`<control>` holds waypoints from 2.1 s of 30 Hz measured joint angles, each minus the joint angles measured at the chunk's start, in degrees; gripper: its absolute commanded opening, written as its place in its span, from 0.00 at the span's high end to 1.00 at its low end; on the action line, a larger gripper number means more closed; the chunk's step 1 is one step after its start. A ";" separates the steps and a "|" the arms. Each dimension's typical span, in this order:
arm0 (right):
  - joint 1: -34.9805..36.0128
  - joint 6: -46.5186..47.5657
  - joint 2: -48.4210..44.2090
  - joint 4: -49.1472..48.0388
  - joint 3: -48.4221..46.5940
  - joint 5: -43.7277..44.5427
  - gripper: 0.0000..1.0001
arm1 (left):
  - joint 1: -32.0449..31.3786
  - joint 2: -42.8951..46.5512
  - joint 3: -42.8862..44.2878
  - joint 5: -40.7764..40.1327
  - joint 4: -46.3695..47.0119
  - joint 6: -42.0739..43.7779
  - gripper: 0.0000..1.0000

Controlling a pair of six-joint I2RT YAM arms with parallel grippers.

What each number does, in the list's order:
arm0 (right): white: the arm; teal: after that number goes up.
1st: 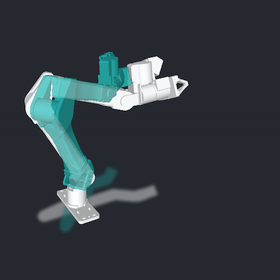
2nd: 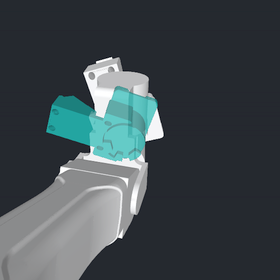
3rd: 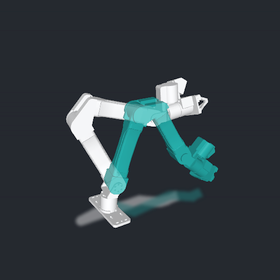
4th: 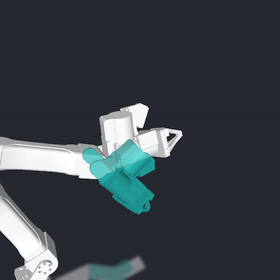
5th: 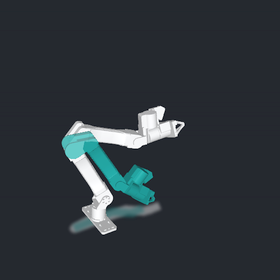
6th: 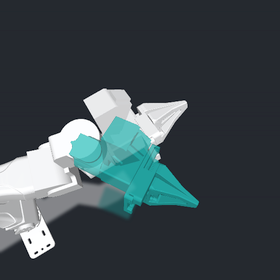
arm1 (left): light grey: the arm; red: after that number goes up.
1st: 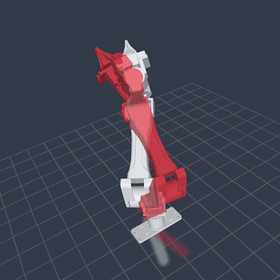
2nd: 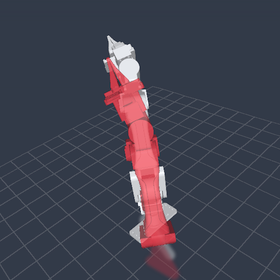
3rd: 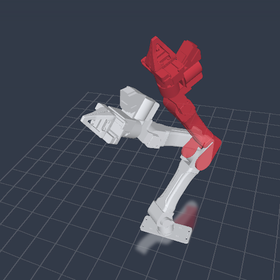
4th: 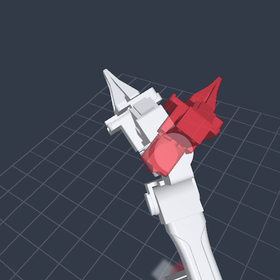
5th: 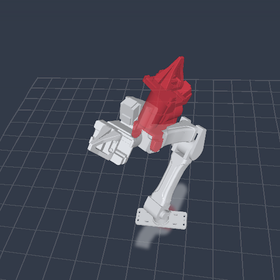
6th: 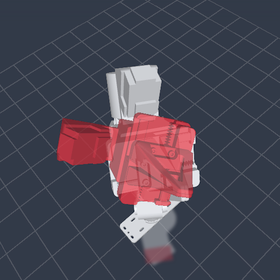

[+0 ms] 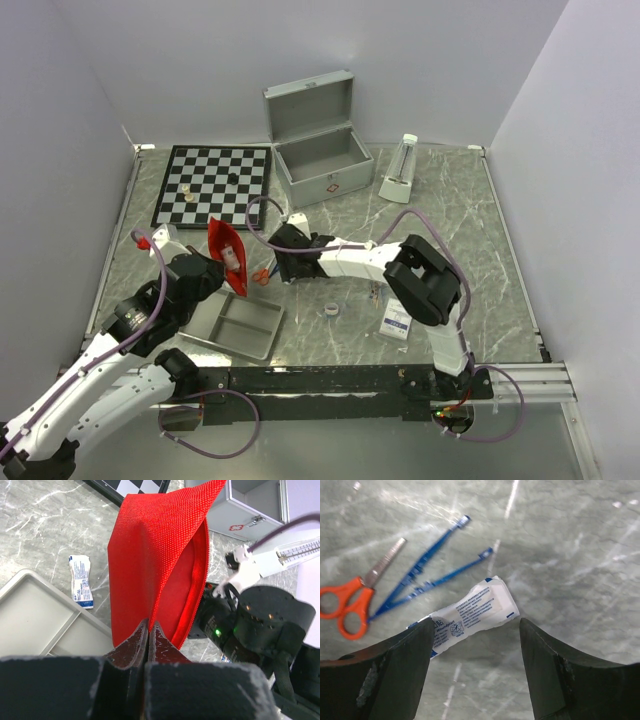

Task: Organize the medicine kit

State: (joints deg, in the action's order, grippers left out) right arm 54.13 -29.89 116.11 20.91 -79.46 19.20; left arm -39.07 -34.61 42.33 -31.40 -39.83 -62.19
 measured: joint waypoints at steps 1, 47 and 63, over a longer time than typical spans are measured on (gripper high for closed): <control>0.00 0.26 -0.76 -0.66 1.25 0.37 0.26 | 0.00 -0.02 0.00 0.00 0.00 0.00 0.99; -7.04 -11.39 -11.30 5.46 13.75 -4.07 0.44 | 0.02 -2.03 -0.98 1.60 2.58 0.17 0.99; -7.26 -10.67 -13.14 2.10 16.55 -4.52 0.79 | 0.04 -1.77 -1.84 3.17 2.82 0.20 0.99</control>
State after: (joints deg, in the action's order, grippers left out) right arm 46.87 -40.56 102.98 23.00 -62.92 14.68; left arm -39.03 -36.38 40.49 -28.23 -37.01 -62.00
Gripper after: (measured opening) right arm 0.280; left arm 0.024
